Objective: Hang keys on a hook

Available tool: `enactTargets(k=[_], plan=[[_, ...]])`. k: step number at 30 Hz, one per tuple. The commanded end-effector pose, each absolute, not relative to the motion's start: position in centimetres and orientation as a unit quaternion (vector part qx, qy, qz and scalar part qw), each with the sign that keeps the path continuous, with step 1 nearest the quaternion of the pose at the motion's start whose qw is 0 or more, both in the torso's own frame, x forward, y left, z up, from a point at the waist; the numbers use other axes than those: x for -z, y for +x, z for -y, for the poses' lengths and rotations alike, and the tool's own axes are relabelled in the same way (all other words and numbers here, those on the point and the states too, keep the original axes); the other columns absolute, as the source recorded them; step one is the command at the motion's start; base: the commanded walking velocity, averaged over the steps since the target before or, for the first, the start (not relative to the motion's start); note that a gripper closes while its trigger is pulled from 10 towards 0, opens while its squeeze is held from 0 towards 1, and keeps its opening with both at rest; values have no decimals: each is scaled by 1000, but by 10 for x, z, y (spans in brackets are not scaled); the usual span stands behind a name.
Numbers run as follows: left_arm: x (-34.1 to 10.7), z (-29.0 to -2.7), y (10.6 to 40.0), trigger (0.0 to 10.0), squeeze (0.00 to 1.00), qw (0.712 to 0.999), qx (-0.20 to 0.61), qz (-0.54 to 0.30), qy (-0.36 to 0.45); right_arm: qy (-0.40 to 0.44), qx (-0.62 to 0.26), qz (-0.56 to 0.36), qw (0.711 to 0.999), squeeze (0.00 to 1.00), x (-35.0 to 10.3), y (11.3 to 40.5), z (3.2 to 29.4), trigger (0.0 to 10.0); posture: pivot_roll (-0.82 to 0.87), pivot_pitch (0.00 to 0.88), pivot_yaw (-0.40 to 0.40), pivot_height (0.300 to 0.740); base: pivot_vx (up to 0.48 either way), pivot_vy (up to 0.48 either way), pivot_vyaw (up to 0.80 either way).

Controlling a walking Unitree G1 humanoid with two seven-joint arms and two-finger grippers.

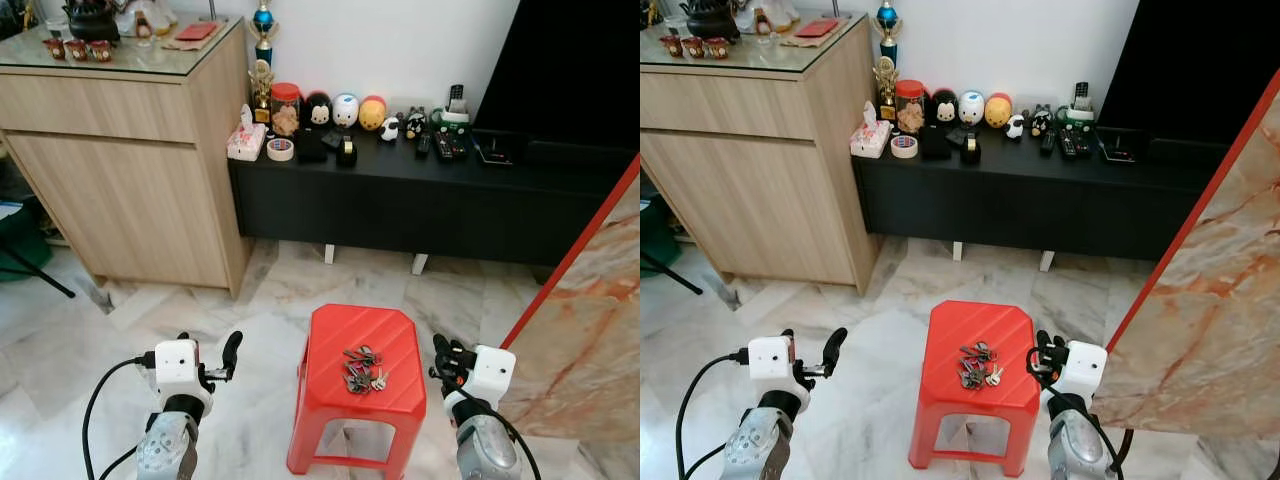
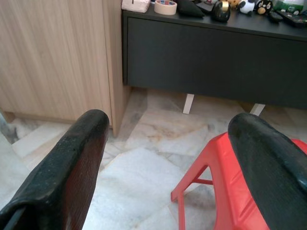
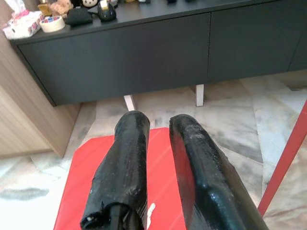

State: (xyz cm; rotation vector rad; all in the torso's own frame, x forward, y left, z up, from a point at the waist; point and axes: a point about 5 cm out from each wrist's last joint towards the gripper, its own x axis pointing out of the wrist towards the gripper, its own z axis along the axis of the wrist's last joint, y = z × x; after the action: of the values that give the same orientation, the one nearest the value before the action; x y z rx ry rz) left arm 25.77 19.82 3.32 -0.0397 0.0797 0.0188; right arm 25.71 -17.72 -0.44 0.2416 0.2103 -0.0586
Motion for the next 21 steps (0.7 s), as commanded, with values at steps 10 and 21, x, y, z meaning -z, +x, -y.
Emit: enactTargets(k=[10,21], plan=[[-38,-192,259,10000,0,999,5,-42,-23,130,42,-102,985,0,-1,265,182,10000,-16,2,-61,740,0,289,0],[-43,-195,263,10000,0,999,4,-40,-26,141,35,-107,984,0,0,265,174,10000,-10,16,-55,740,0,293,0]])
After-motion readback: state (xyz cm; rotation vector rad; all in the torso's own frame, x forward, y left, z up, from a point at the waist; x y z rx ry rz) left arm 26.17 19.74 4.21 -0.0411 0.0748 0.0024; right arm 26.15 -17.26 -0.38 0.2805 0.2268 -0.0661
